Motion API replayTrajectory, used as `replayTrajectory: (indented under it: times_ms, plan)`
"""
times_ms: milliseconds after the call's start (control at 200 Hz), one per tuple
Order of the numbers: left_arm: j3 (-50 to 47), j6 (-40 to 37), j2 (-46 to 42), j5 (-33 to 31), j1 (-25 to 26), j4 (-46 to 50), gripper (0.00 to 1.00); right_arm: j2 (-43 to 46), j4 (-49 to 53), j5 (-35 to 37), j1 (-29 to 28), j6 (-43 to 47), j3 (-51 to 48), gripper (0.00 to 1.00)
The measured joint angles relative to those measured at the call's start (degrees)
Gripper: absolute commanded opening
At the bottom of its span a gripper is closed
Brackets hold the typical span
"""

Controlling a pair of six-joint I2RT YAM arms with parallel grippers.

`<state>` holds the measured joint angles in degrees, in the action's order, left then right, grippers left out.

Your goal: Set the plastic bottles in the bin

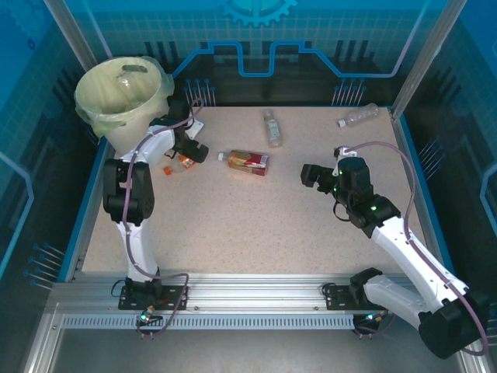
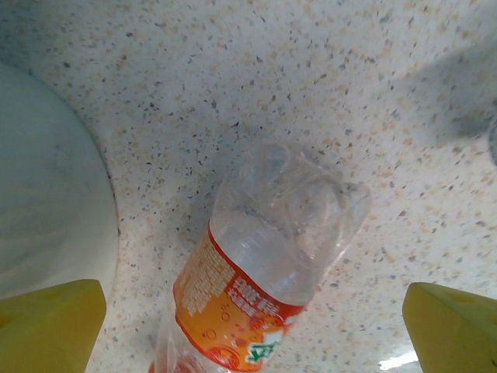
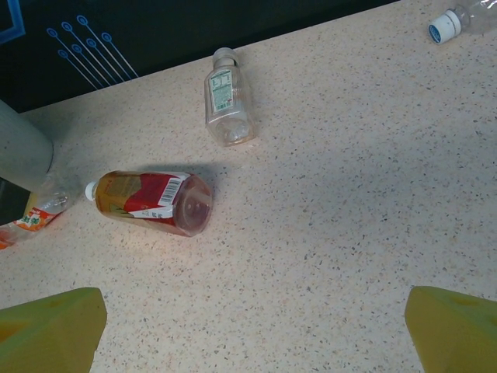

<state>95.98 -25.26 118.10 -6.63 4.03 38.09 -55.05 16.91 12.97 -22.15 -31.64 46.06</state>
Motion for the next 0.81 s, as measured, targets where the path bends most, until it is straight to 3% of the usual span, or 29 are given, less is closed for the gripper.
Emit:
replayTrajectory:
  times_ms: [285, 805]
  plan:
    - [7.15, -6.97, 8.74, 4.20, -1.66, 5.77, 0.95, 0.00, 0.63, 0.17, 0.00, 0.15, 0.00, 1.00]
    - [-0.11, -8.02, 7.91, 5.55, -1.99, 1.27, 0.59, 1.07, 1.51, -0.52, 0.00, 1.03, 0.00, 1.00]
